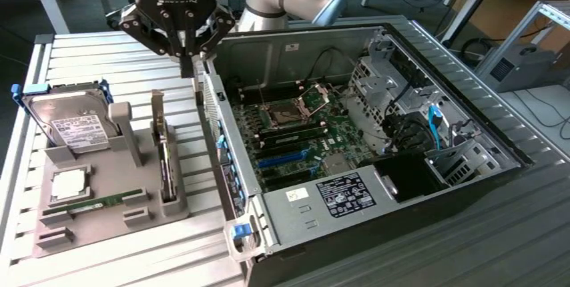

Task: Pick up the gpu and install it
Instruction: 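Reach for the gpu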

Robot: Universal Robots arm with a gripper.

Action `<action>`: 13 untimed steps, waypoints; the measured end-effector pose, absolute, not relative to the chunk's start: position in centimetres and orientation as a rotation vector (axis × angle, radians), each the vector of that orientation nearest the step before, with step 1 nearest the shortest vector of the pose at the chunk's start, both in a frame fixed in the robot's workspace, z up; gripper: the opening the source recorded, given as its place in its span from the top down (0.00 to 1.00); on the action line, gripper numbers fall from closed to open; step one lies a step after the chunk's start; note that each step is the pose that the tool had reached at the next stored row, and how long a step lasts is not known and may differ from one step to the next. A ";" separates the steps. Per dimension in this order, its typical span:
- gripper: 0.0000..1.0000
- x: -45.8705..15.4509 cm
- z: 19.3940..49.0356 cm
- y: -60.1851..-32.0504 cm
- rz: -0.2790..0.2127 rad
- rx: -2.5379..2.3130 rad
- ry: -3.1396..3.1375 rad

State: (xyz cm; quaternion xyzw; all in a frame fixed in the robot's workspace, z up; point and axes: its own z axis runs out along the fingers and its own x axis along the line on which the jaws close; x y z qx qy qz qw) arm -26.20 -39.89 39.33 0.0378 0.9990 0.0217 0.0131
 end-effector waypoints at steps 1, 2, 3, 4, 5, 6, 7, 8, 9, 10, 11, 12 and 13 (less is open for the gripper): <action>0.89 -26.5 39.3 -39.9 0.068 0.118 3.112; 0.89 -26.7 39.3 -39.9 0.068 0.118 3.112; 0.89 -27.0 39.3 -39.9 0.068 0.118 3.112; 0.89 -27.4 39.3 -39.9 0.068 0.118 3.112; 0.89 -27.6 39.3 -39.9 0.068 0.118 3.112; 0.89 -27.8 39.3 -39.9 0.068 0.118 3.113; 0.89 -28.0 39.3 -39.9 0.068 0.118 3.113; 0.89 -28.2 39.3 -39.9 0.068 0.118 3.113; 0.89 -28.4 39.3 -39.9 0.068 0.118 3.113; 0.89 -28.6 39.3 -39.9 0.068 0.118 3.112; 0.89 -28.9 39.3 -39.9 0.068 0.118 3.112; 0.89 -29.0 39.3 -39.9 0.068 0.118 3.112; 0.89 -29.2 39.3 -39.9 0.068 0.118 3.112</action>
